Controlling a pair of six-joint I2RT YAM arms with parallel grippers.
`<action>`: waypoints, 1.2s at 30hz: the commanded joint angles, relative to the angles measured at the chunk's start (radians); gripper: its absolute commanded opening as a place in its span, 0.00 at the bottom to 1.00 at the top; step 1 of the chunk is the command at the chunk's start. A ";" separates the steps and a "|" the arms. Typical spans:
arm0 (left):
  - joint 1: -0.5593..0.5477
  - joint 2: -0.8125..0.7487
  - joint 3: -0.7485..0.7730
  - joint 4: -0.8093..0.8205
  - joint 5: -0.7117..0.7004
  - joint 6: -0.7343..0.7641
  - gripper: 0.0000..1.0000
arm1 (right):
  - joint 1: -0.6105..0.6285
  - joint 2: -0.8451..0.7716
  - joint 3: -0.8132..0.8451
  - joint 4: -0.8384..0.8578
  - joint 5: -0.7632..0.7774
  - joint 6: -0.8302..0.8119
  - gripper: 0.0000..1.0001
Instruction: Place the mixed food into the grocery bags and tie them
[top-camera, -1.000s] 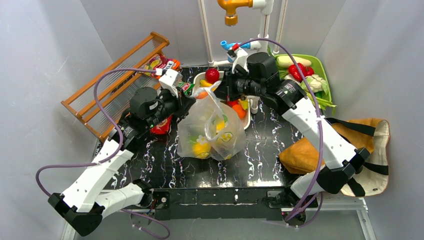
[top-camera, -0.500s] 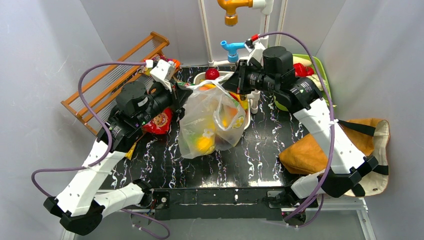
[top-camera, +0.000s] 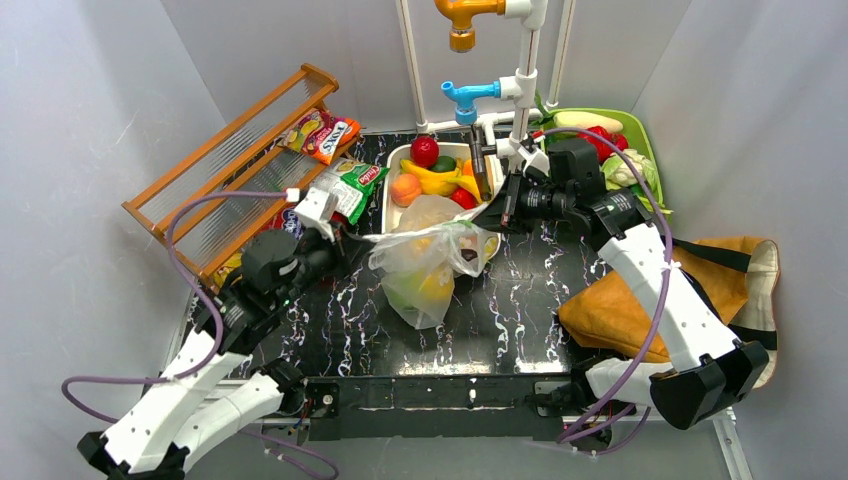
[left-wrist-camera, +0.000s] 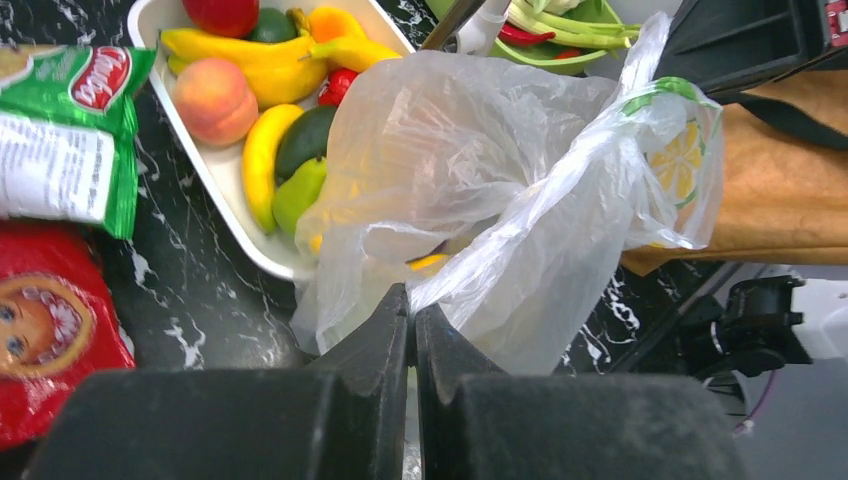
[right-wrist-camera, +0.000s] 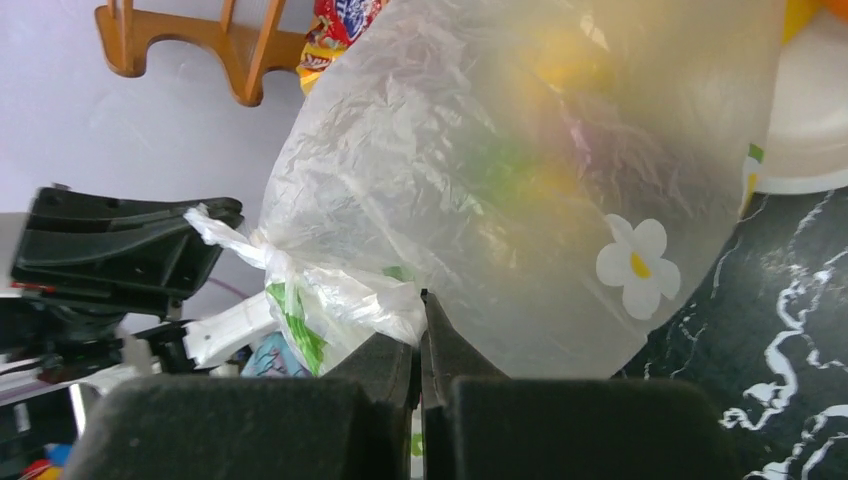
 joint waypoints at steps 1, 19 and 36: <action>0.045 -0.183 -0.087 -0.195 -0.357 -0.054 0.00 | -0.153 -0.044 -0.037 -0.042 0.191 -0.001 0.01; 0.046 0.133 0.519 -0.278 -0.163 0.233 0.00 | -0.102 0.001 0.299 -0.034 0.011 -0.110 0.01; 0.046 -0.077 0.171 -0.519 -0.154 -0.054 0.00 | -0.119 -0.105 -0.132 -0.253 0.141 -0.332 0.01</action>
